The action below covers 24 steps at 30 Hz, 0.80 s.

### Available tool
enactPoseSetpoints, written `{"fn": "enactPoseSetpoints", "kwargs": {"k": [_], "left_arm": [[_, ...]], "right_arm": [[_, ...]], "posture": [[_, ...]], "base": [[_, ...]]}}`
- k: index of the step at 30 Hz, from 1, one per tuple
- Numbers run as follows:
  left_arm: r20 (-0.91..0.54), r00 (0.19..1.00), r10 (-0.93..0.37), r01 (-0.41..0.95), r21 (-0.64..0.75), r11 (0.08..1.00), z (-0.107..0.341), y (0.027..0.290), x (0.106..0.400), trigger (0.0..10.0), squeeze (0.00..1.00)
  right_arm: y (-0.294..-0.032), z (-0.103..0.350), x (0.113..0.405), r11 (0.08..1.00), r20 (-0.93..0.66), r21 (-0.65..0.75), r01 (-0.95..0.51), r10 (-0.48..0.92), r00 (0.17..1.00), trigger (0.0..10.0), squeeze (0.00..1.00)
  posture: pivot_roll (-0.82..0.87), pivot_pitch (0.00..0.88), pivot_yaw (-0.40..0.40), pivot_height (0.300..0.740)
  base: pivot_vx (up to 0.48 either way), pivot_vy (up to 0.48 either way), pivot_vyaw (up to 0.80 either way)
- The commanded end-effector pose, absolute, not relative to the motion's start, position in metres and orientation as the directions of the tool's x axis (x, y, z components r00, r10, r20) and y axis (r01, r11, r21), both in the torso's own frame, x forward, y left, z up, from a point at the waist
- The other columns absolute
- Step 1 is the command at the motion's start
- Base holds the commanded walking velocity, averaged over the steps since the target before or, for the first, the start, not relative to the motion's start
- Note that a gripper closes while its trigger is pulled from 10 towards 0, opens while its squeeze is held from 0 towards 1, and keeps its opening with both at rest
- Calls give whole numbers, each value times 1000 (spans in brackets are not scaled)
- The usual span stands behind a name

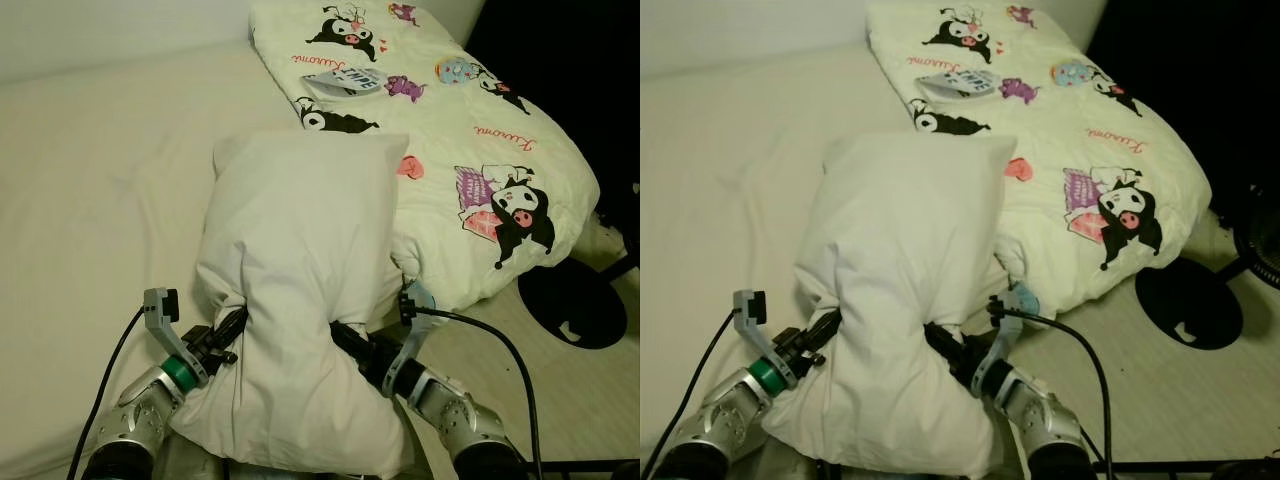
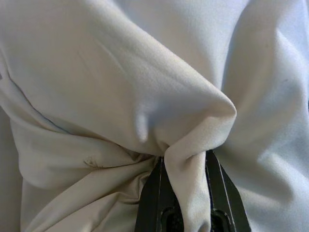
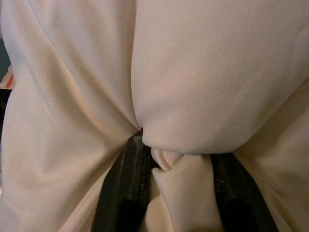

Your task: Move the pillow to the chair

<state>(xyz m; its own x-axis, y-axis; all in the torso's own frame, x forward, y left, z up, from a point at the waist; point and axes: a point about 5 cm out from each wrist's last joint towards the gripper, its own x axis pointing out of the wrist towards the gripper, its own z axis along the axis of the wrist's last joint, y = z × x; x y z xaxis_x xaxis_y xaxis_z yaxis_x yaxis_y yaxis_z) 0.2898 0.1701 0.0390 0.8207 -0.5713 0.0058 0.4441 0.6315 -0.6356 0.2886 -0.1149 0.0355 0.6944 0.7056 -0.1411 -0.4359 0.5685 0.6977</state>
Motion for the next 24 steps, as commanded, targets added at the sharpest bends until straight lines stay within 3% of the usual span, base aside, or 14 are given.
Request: {"fn": "enactPoseSetpoints", "kwargs": {"k": [1,13,18,24], "left_arm": [[44,787,-615,492,-646,583,40,153,289,0,0],[99,799,-594,523,-601,604,59,152,286,0,0],[270,778,-568,619,-484,618,106,144,288,0,0],[345,756,-556,654,-445,612,130,138,289,0,0]], "right_arm": [[-86,29,280,503,-146,731,-462,777,613,0,0],[-84,47,289,507,-83,696,-508,760,644,0,0],[-82,86,298,445,72,696,-564,738,671,0,0],[-74,107,303,426,141,667,-612,734,665,0,0]], "posture": [[73,85,-31,611],[83,63,-19,611],[113,40,-54,611],[123,20,-64,611]], "base": [[0,0,0],[0,0,0],[0,0,0],[0,0,0]]}}
